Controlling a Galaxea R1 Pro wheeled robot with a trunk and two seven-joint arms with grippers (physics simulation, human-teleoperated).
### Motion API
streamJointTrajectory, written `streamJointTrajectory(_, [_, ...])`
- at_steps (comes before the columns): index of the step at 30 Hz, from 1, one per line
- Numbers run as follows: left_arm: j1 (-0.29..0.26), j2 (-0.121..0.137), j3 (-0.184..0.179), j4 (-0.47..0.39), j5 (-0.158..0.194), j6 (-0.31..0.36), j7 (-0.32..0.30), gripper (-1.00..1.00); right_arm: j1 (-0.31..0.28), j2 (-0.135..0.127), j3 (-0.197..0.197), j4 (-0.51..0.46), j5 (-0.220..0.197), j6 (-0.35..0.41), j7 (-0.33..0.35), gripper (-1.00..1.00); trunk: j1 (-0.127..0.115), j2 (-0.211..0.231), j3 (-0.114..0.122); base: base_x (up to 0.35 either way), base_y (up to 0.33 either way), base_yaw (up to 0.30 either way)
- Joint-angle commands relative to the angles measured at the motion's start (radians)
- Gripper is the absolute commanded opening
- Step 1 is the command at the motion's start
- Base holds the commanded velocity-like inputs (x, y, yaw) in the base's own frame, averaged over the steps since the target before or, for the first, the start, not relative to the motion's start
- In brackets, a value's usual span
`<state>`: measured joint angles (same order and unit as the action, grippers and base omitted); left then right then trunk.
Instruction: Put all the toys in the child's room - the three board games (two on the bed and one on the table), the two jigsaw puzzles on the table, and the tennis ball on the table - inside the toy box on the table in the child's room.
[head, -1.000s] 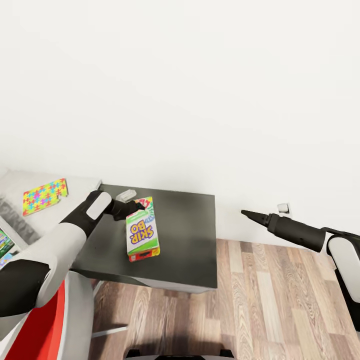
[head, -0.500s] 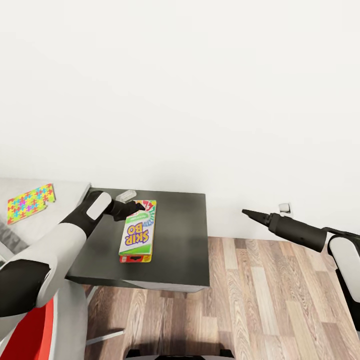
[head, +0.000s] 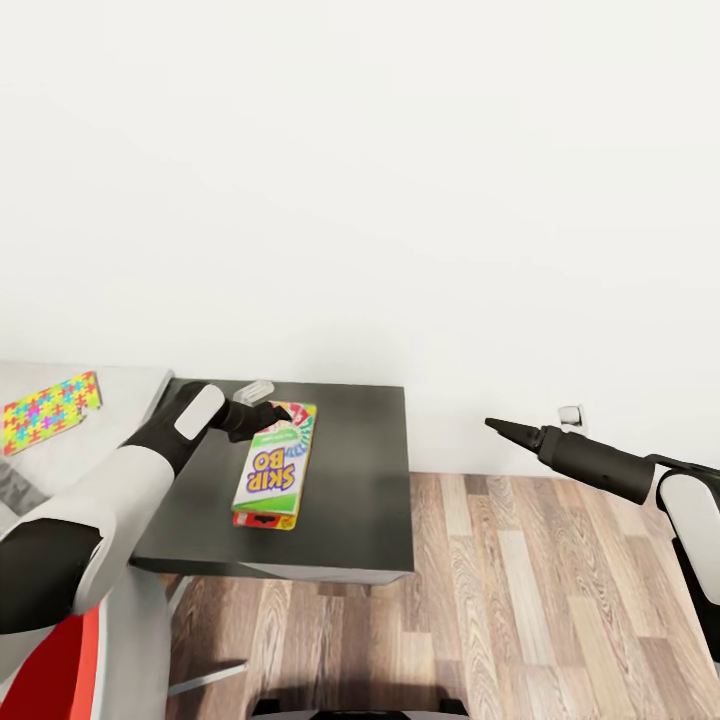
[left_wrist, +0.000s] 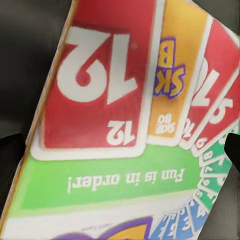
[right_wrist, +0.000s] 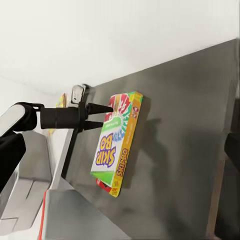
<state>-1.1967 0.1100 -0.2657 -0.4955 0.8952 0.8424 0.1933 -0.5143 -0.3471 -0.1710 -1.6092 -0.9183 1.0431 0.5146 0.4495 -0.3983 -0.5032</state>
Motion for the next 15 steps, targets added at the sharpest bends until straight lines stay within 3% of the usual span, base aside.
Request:
streamJointTrajectory(1, [-0.001,0.001,-0.007,-0.002,0.011,0.001,0.008,1.00,-0.001,0.000,-0.001,0.000,0.008,0.004,0.009,1.00,0.001,-0.002,-0.001,0.000,0.000,-0.199])
streamJointTrajectory(15, [-0.001,-0.002,-0.007,-0.003,0.013,0.001,0.006,1.00,-0.001,0.000,-0.001,0.000,0.007,0.004,0.009,1.00,0.001,-0.002,-0.001,0.000,0.000,-0.251])
